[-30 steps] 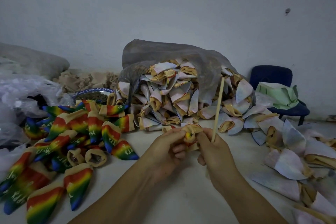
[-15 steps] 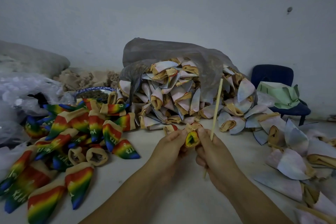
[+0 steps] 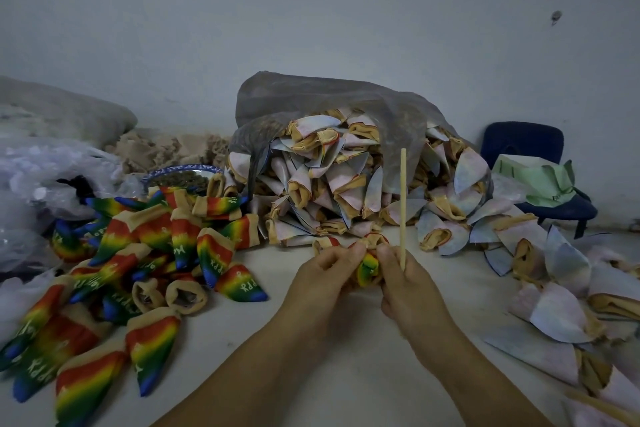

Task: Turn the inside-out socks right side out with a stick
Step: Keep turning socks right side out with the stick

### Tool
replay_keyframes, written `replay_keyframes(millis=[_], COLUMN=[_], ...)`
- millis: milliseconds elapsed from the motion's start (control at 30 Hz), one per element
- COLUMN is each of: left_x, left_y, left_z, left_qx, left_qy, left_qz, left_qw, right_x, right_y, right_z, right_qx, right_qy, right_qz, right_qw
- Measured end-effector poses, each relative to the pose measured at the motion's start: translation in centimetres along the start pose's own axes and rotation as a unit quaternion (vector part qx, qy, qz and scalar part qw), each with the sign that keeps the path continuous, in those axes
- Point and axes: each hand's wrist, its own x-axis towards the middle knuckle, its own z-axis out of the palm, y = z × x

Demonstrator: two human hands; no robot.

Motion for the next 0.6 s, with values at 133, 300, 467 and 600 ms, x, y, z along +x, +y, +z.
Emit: replay_keyframes(millis=[133,300,467,600], left_x=[0.20,0.24,0.40,0.50], left_y=[0.25,0.00,0.18,0.22], left_z=[-0.73,-0.79,-0.77,-0.93], left_qx=[0.156,0.281,0.129,-0.030], left_qy=[0.037,0.011,0.085,0.084], left_qz=[0.067,0.108,0.032,-0.036], left_qw=[0.985,0.953,0.987,0.995], right_x=[0.17,0.44,0.53,0.42], right_y=[0.19,0.55,0.91,0.92], right_z=[-0.36,-0.79,-0.25,-0.02], right_qx=[-0.075,-0.152,-0.203,-0.189], right_qy=[0.003,0.008,0.006,0.059], right_qz=[-0.079,-0.129,-0.185,-0.184], right_qw=[0.994,0.980,0.962,0.963])
